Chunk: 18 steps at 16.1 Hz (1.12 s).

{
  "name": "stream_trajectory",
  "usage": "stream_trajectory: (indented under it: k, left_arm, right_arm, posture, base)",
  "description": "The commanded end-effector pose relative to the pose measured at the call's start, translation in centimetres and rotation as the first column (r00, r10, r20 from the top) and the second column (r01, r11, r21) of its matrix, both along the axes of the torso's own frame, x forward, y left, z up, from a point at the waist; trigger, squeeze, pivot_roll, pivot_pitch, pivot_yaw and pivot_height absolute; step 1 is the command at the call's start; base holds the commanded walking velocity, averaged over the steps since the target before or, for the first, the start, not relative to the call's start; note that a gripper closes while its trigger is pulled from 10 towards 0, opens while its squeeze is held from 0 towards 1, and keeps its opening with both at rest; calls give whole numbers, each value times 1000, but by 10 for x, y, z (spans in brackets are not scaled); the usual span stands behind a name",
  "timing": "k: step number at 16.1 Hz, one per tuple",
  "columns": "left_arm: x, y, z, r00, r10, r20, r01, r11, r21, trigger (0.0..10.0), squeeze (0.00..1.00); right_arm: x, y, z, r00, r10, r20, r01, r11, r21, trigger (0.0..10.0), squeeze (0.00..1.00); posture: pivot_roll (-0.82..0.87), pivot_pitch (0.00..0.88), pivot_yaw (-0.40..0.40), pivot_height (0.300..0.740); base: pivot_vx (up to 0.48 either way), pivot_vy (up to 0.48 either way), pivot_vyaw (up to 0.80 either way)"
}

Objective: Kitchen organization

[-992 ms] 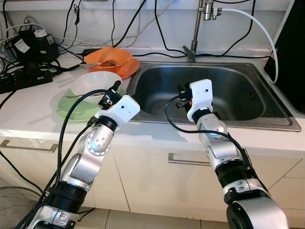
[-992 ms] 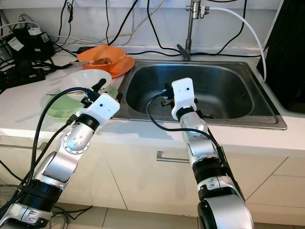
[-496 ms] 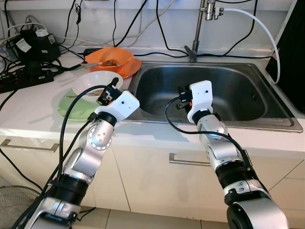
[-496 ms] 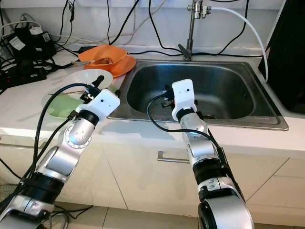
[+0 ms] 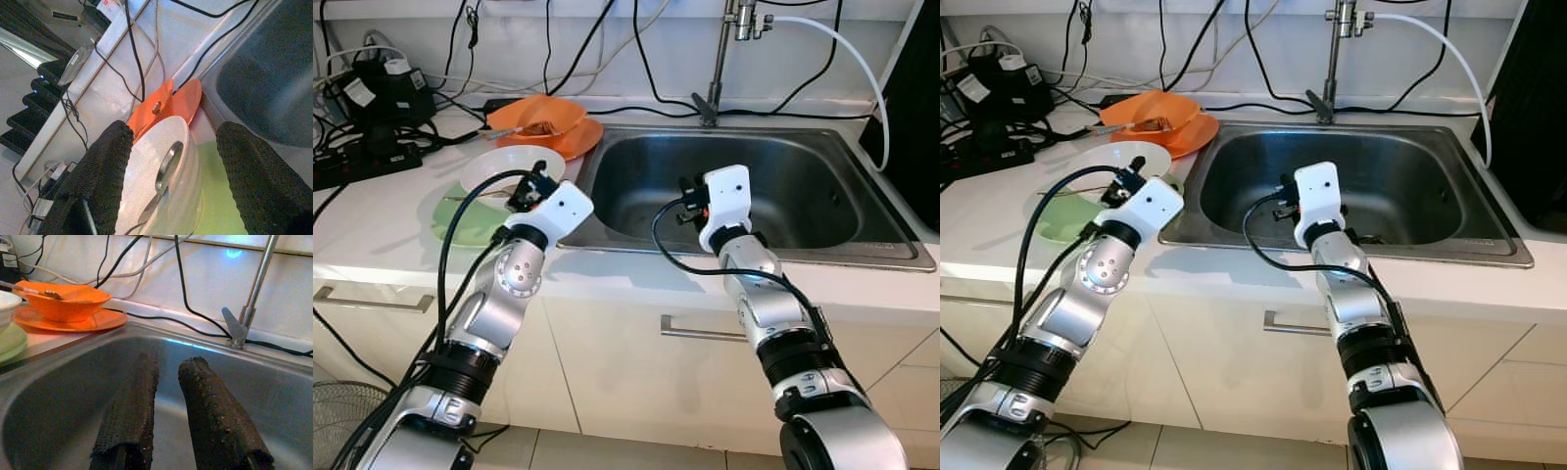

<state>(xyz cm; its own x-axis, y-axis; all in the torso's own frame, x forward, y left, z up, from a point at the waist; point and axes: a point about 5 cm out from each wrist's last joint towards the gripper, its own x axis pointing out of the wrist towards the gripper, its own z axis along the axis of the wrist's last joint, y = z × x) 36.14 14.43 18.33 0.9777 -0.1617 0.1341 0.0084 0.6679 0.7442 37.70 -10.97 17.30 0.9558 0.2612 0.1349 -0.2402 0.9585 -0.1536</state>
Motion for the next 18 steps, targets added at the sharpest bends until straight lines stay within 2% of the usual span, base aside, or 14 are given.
stream_trajectory:
  k: [1,2,18]
  left_arm:
    - [4,1,4,1000,13,13,-13,1000,6,5176,0]
    - [4,0,4,1000,14,15,-14,1000,6,0,0]
    - [5,-3,11,998,0,63,-2,1000,22,0,0]
  right_arm:
    - [-1,-1,4,1000,-2,11,1,1000,5,10000,0]
    - [-1,-2,4,1000,-3,12,3,1000,5,10000,0]
    - [-1,-1,5,1000,-3,13,3,1000,4,10000,0]
  posture:
    - [7,0,45,740]
    - [5,0,46,740]
    - [10,0,44,740]
  base:
    - [0,0,0]
    - [0,0,0]
    - [0,0,0]
